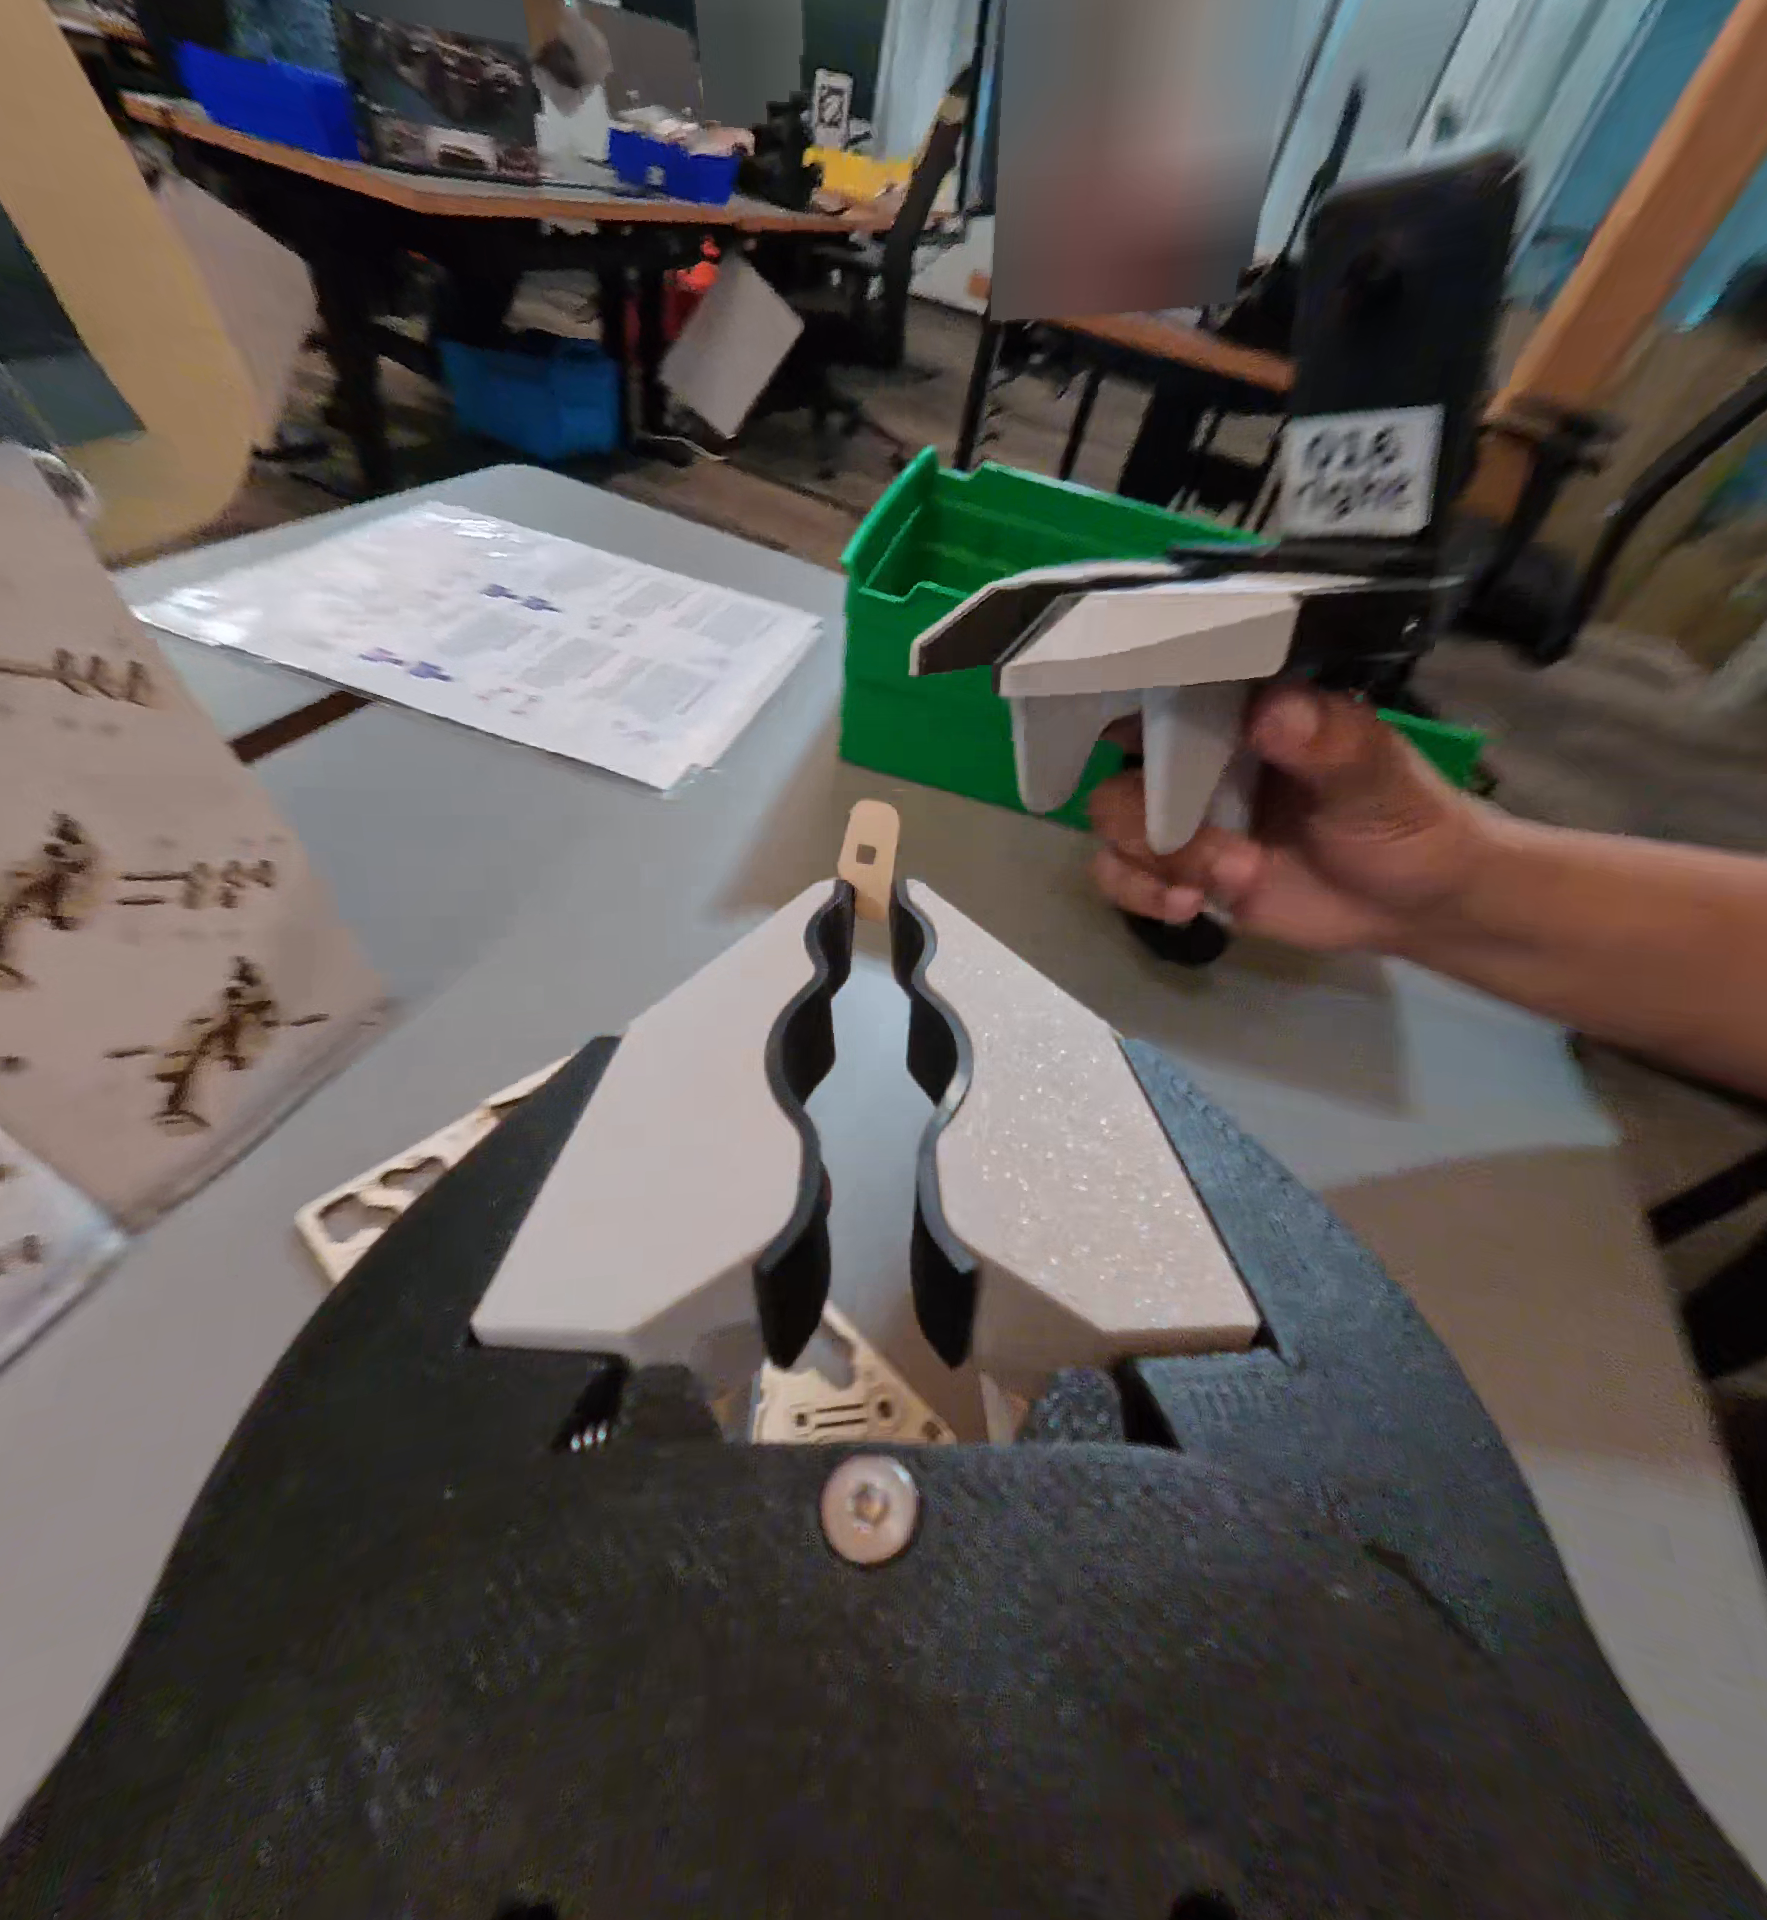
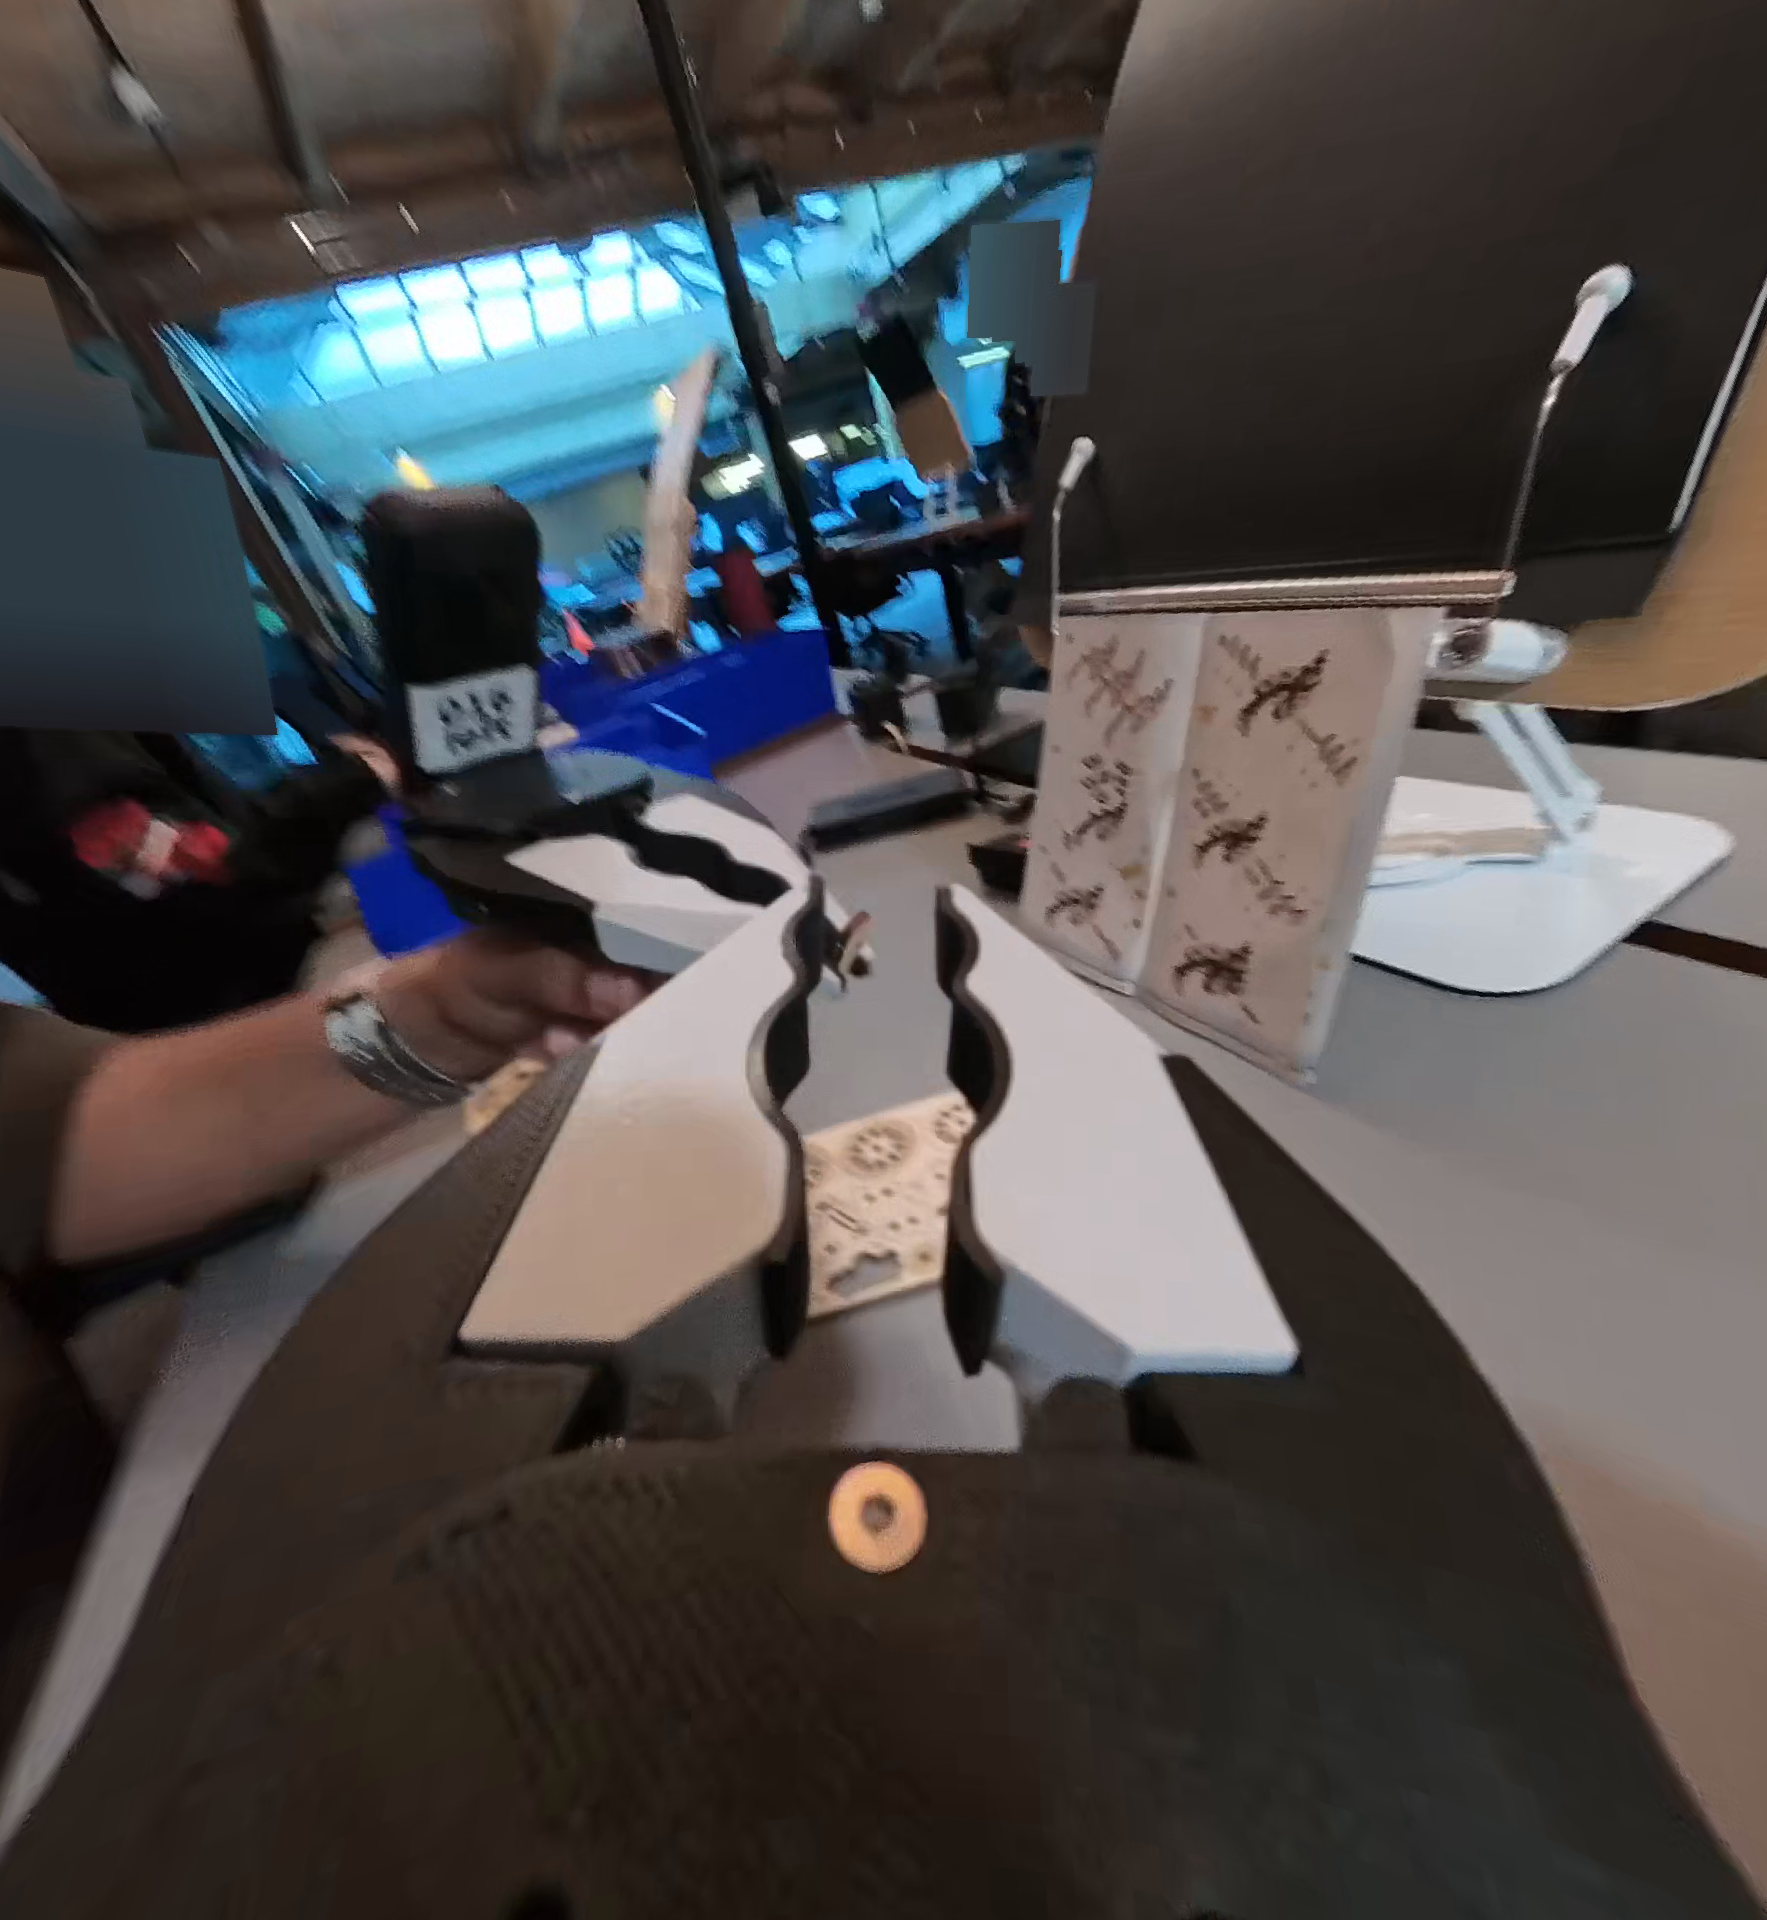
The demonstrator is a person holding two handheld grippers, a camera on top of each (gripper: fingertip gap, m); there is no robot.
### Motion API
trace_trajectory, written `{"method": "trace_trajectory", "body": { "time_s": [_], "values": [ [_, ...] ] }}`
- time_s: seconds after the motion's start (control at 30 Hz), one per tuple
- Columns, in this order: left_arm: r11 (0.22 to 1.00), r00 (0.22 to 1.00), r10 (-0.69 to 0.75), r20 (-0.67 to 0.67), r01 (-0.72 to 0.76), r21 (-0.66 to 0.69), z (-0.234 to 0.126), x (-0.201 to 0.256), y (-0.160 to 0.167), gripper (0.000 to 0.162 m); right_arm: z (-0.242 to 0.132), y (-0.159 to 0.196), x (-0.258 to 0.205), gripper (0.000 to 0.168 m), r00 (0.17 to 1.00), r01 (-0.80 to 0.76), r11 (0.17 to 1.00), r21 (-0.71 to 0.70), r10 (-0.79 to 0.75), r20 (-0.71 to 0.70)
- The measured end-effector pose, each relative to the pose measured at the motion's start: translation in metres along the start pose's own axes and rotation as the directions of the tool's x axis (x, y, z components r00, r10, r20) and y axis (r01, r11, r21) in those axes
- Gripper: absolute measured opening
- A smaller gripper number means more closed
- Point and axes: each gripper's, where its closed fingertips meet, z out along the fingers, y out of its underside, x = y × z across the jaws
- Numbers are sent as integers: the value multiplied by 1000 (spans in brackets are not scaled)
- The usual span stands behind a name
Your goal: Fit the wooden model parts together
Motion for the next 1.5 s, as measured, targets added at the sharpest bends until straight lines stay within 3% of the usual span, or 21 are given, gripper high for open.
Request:
{"method": "trace_trajectory", "body": {
  "time_s": [0.03, 0.17, 0.4, 0.53, 0.73, 0.97, 1.1, 1.23, 1.37, 1.5],
  "values": [
    [999, 999, 30, 17, -30, -11, 0, -2, 1, 4, 0, 3, 1, 26, 998, 56, 998, -26, -57, -29],
    [998, 998, 63, 26, -62, -31, -1, -4, 5, 5, 1, 6, -5, 36, 976, 214, 976, -33, -216, -44],
    [966, 967, 222, 129, -200, -161, -21, -15, 34, 5, 18, 3, -8, 32, 993, 119, 992, -35, -119, 24],
    [978, 964, 182, 195, -156, -142, -45, -23, 39, 5, 40, 14, -15, 24, 989, 140, 983, -119, -131, 73],
    [989, 950, 119, 290, -87, -120, -82, -33, 51, 5, 62, 18, -35, 28, 991, 121, 973, -199, -105, 88],
    [990, 928, 95, 360, -51, -130, -105, -35, 70, 5, 13, 72, -59, 41, 981, 172, 930, -324, -192, -32],
    [993, 925, 83, 372, -43, -113, -105, -30, 70, 5, -17, 82, -70, 50, 974, 173, 946, -274, -205, -92],
    [994, 934, 96, 343, -72, -82, -93, -16, 58, 5, -30, 52, -64, 26, 960, 214, 968, -134, -234, -157],
    [957, 930, 278, 240, -247, -151, -73, 17, 55, 5, -38, 54, -61, 31, 971, 169, 975, -143, -190, -143],
    [858, 855, 502, 129, -473, -200, -53, 56, 60, 6, -47, 50, -71, 36, 990, 72, 993, -95, -82, -112]
  ]
}}
